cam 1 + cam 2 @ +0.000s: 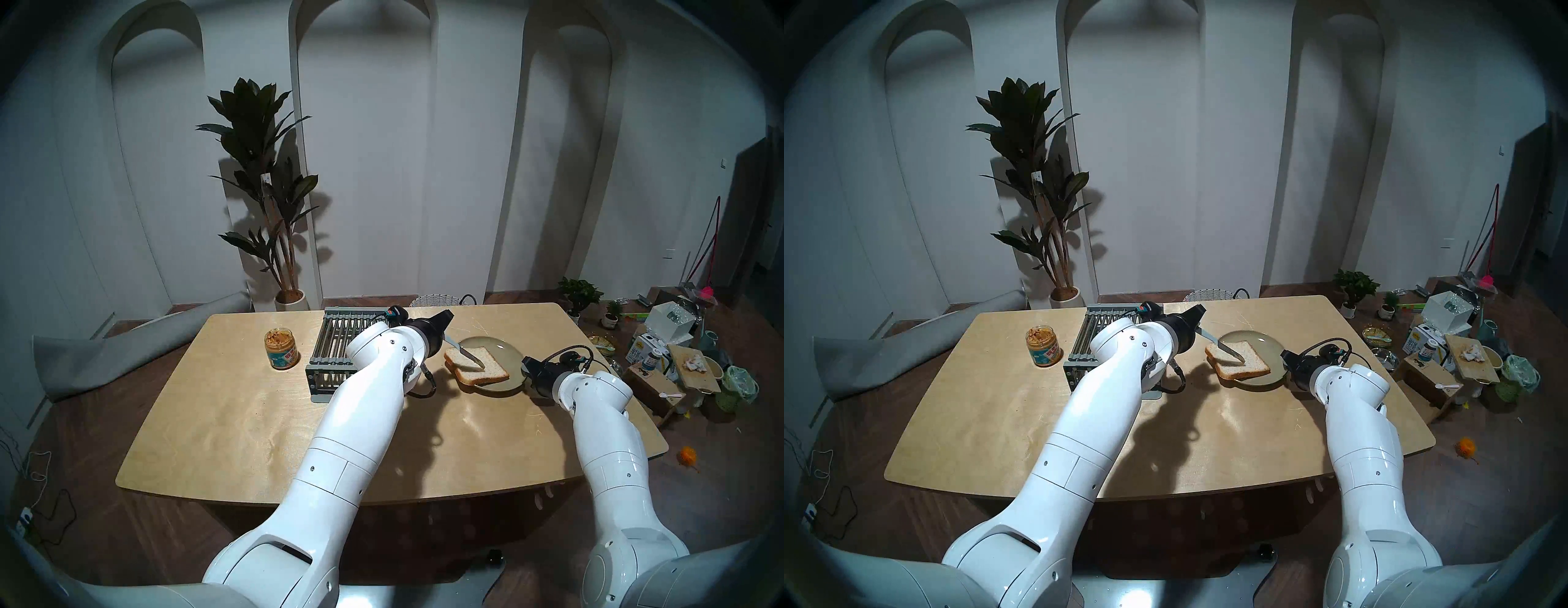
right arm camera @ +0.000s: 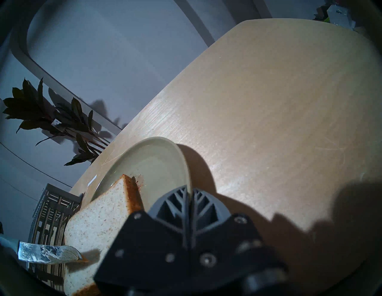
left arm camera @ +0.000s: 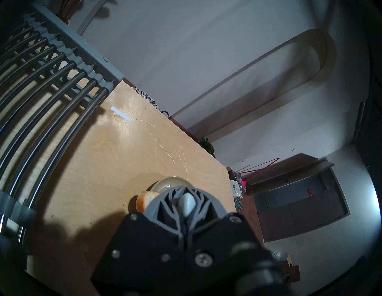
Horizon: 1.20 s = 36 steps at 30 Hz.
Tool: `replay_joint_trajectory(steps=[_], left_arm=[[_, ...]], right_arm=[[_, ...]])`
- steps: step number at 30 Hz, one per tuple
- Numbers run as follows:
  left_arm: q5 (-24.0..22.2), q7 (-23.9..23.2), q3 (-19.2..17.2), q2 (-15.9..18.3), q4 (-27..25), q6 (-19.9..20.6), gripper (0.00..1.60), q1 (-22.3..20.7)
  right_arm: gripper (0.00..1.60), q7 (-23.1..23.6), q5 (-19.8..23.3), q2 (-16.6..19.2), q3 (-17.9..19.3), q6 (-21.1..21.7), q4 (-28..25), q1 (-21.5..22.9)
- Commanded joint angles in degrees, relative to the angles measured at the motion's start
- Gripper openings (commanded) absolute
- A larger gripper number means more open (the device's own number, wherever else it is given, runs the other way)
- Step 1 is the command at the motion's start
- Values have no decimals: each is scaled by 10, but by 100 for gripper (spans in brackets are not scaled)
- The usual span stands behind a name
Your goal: Spread peanut butter over the slice of bread with the knife
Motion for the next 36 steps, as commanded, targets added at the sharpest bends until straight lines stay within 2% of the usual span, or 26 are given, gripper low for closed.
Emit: replay_joint_trajectory(steps=[1,17,36], left_arm=[[-6,-11,-6,-19,7,-18,0,-29],[-13,-41,-14,-28,89,-47,0,-67],[17,-28,0,-29,165,-74,0,-98]], right_arm=[[0,-1,1,-6,-2,-3,-24,1],[0,-8,0,-2,-9,-12,-8,9],[0,-3,1,7,-14,-28,22,23]])
